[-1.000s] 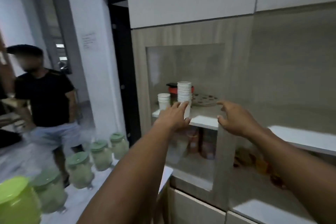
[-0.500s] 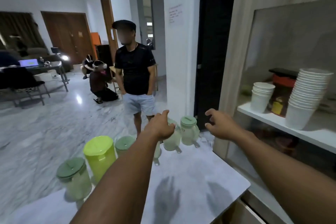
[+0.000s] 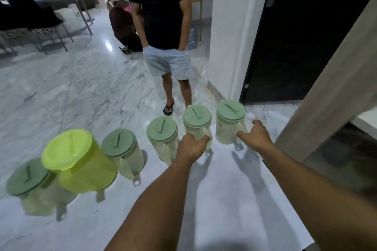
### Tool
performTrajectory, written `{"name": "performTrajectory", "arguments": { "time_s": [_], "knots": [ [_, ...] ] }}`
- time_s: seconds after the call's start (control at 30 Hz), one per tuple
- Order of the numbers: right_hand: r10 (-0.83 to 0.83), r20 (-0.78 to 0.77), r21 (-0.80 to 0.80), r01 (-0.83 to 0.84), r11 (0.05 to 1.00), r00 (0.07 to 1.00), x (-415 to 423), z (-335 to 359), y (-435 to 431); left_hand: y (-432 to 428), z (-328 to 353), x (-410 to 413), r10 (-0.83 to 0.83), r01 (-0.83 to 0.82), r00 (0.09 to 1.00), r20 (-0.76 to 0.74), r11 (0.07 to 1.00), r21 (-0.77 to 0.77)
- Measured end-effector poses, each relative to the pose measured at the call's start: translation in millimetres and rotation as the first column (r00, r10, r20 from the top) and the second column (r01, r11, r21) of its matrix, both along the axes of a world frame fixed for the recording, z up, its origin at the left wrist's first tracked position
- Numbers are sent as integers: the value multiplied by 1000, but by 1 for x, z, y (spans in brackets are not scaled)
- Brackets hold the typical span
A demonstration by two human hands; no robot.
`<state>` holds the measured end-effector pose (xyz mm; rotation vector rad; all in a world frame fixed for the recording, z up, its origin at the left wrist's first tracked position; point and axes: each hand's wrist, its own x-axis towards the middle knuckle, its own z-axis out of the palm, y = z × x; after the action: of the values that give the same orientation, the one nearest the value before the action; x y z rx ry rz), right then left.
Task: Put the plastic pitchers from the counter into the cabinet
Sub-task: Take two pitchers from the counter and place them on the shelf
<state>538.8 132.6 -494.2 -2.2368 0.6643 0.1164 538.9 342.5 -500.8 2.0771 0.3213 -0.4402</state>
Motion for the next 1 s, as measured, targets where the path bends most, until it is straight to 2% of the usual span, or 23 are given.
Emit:
{"name": "performTrajectory", "arguments": {
  "time_s": [0.23, 0.4, 0.53, 0.7, 0.87, 1.0],
  "knots": [
    [-17, -96, 36, 21, 999, 995, 45, -44, 3, -23, -36, 26, 72, -75, 997, -34, 994, -85],
    [-65, -47, 133, 70, 989, 997, 40, -35, 0, -24, -30, 31, 93, -95, 995, -19, 983, -159],
    [-152, -18, 231, 152, 961, 988, 22, -11, -8, -21, -3, 27, 110, -128, 991, -77, 953, -276],
    [-188, 86, 257, 161, 953, 978, -32, 48, -13, -23, 55, -4, 2, -36, 996, -90, 924, -381],
    [-279, 180, 277, 224, 934, 943, -141, 122, -13, -28, 115, -72, -169, 157, 986, 11, 891, -425],
    [-433, 257, 357, 332, 873, 864, -236, 160, -11, -28, 149, -138, -300, 303, 950, 83, 830, -469]
  ]
}}
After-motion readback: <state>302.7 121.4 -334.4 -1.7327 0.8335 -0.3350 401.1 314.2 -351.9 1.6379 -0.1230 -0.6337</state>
